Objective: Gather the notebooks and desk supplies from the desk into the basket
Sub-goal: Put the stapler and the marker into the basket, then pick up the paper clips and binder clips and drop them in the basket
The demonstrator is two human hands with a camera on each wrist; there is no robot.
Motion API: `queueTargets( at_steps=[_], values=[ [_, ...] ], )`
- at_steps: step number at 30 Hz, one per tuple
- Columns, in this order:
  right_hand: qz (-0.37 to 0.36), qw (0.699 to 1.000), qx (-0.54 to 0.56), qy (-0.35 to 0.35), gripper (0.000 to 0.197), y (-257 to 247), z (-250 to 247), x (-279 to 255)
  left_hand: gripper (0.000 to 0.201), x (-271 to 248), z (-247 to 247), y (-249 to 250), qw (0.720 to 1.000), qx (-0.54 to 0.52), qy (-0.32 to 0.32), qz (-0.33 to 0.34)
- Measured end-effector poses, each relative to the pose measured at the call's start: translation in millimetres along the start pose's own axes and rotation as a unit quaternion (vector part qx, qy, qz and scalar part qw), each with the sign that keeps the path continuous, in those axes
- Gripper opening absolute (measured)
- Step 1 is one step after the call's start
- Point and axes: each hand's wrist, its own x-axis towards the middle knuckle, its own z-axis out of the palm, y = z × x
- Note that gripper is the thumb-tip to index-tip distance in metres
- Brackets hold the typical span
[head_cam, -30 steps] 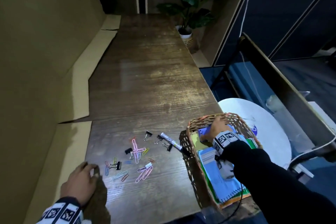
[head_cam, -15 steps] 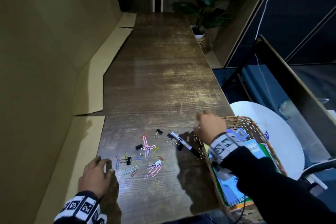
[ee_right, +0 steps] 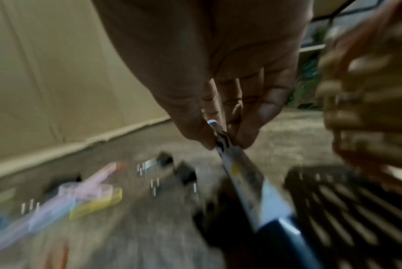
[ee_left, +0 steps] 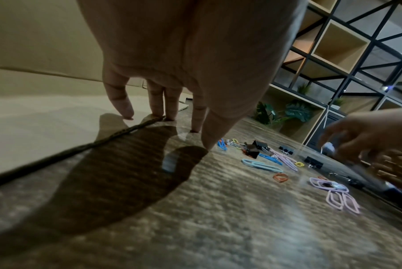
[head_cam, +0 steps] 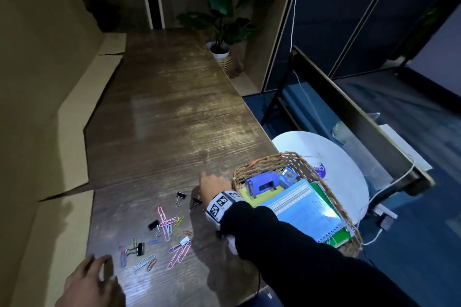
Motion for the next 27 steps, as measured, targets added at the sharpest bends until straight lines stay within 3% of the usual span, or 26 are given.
queueTargets(
  at_steps=[3, 7, 9, 11, 14, 16, 20, 27],
  values=[
    [0.053, 0.989, 0.111, 0.079, 0.039, 25.8, -32.1, -11.6, 0.092, -10.0, -18.6, 13.0, 0.999, 0.016, 0.009, 0.036],
    [0.154, 0.921, 0.314, 0.173, 0.021, 99.8, -66.0, -32.3, 0.057, -32.4, -49.9, 55.2, 0.999, 0.007, 0.010, 0.044],
    [0.220, 0.886, 0.359, 0.191, 0.019, 142.4, -64.9, -34.9, 0.049, -30.7, -46.0, 51.9, 0.999, 0.018, -0.004, 0.032],
    [0.279, 0.868, 0.376, 0.163, 0.016, 171.0, -54.1, -35.6, 0.048, -23.2, -31.1, 37.9, 0.999, 0.033, 0.005, -0.004],
    [0.328, 0.871, 0.353, 0.094, 0.018, 186.1, -29.4, -33.0, 0.048, -18.6, -25.8, 34.4, 0.999, 0.026, 0.015, -0.023],
    [0.342, 0.873, 0.338, 0.085, 0.019, 189.9, -14.8, -28.8, 0.043, -16.9, -26.9, 36.2, 0.999, 0.021, 0.025, -0.037],
    [0.327, 0.889, 0.316, 0.043, 0.031, 185.0, -5.9, -24.2, 0.043, -11.9, -23.1, 27.7, 0.999, 0.029, -0.014, -0.037],
    [0.330, 0.912, 0.228, 0.085, 0.026, 167.5, -9.7, -32.3, 0.045, -18.6, -24.2, 30.0, 0.999, 0.030, -0.012, -0.033]
  ],
)
